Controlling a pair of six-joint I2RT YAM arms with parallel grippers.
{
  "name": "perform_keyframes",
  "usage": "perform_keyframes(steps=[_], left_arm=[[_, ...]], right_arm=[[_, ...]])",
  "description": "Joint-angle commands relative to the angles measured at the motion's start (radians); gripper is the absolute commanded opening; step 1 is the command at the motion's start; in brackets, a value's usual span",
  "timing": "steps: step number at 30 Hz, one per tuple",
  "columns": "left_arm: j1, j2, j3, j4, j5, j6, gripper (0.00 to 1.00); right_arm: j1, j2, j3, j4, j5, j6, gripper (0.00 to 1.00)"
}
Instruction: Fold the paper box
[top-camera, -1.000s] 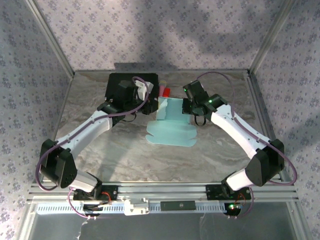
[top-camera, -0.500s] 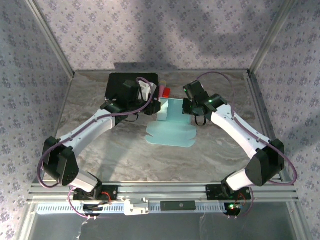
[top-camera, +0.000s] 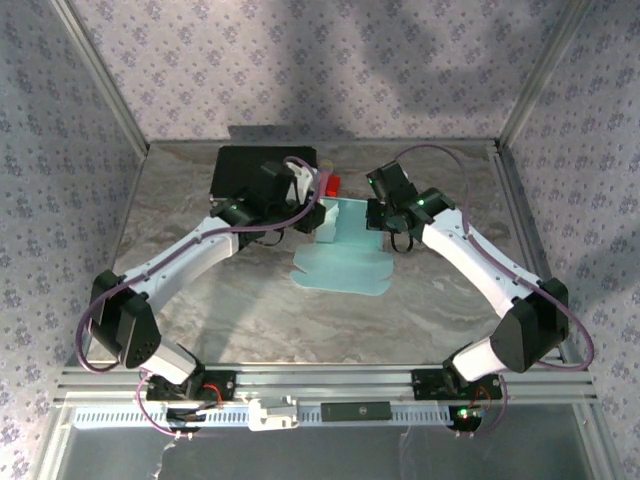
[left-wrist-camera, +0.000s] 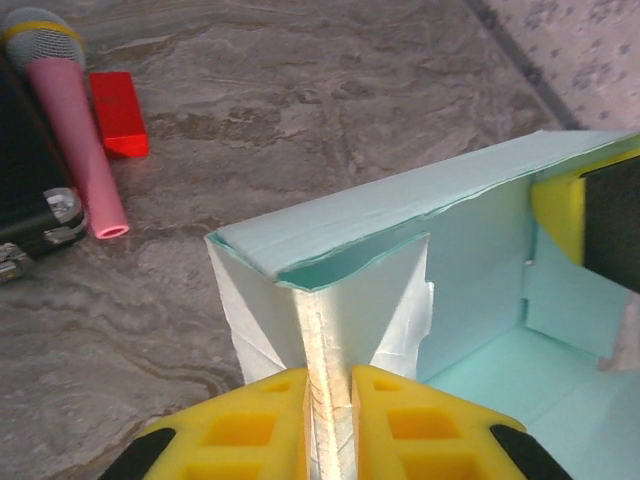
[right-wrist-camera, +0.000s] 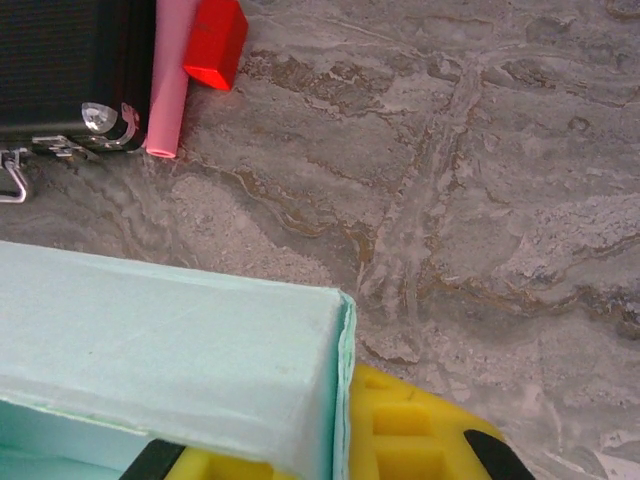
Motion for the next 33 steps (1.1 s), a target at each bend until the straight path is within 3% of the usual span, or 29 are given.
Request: perform_keyframes(steps=[1, 6, 11, 18, 24, 27, 33], left_arm=[[-0.060, 0.030, 0.048, -0.001, -0.068, 0.035, 0.19], [-0.072, 0.033, 0.052, 0.002, -0.104, 0.038, 0.17], [-0.086, 0.039, 0.051, 0.008, -0.113, 0.044, 0.26], [-0.087, 0.056, 0.058, 0.014, -0.089, 0.041, 0.24], [-0.108, 0.060, 0.066, -0.017, -0.188, 0.050, 0.32], [-0.111, 0.031, 0.035, -0.001, -0.239, 0.047, 0.33], [-0.112, -0.002, 0.026, -0.003, -0.214, 0.035, 0.27]], right_arm=[[0.040, -0.010, 0.023, 0.077, -0.127, 0.000, 0.00], [0.040, -0.015, 0.019, 0.080, -0.131, 0.000, 0.00], [0.036, -0.013, 0.013, 0.085, -0.135, 0.003, 0.00], [0.032, -0.012, 0.011, 0.090, -0.151, 0.003, 0.00], [0.030, -0.012, 0.011, 0.086, -0.149, 0.003, 0.00], [0.027, -0.014, 0.007, 0.083, -0.143, 0.001, 0.00], [0.011, -0.011, -0.007, 0.093, -0.141, 0.000, 0.00]])
